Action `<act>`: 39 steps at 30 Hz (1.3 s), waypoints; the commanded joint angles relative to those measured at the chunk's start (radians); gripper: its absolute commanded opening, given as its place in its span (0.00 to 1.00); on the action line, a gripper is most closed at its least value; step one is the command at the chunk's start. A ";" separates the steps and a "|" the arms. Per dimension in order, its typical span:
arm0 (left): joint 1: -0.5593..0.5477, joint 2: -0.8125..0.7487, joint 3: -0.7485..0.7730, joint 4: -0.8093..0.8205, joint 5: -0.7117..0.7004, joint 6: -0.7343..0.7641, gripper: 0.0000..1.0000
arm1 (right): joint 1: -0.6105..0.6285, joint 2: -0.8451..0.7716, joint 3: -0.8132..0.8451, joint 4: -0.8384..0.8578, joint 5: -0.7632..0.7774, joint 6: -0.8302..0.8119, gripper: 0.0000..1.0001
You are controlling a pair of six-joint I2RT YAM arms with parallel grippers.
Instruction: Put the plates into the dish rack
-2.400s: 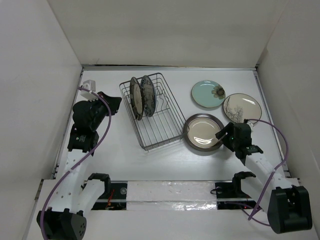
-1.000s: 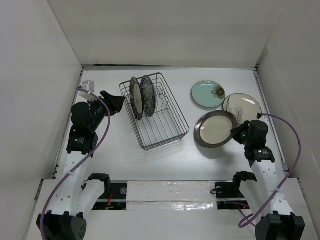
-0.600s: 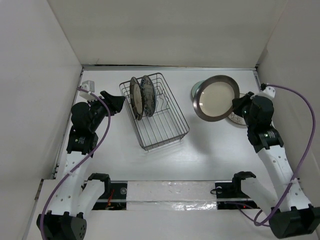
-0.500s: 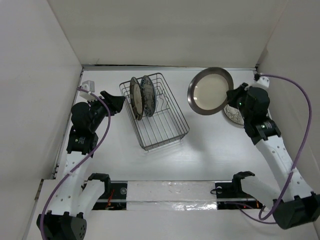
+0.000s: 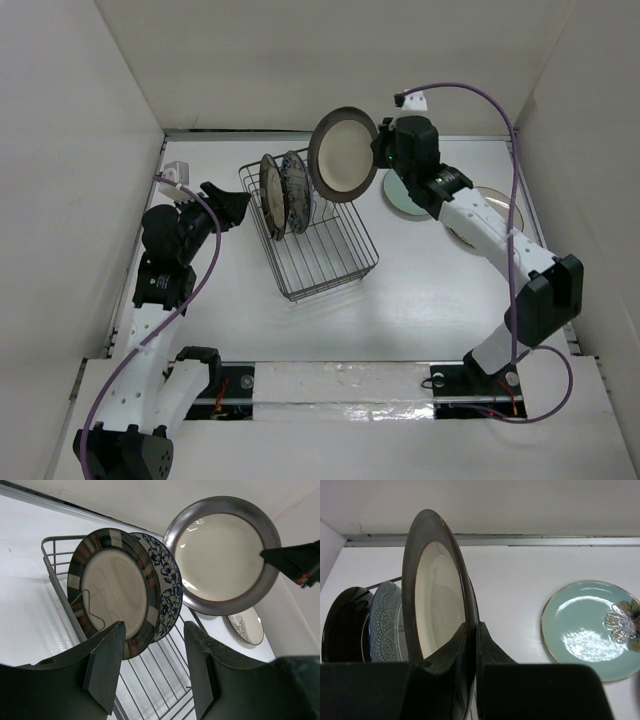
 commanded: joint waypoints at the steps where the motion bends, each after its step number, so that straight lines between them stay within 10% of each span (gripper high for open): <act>1: -0.005 -0.010 0.014 0.044 0.005 0.012 0.47 | 0.033 0.015 0.156 0.161 0.084 -0.051 0.00; 27: -0.005 -0.002 0.017 0.041 0.005 0.012 0.46 | 0.305 0.349 0.385 0.078 0.397 -0.317 0.00; 39: -0.005 -0.016 0.010 0.039 0.002 0.015 0.46 | 0.394 0.446 0.448 -0.003 0.470 -0.198 0.01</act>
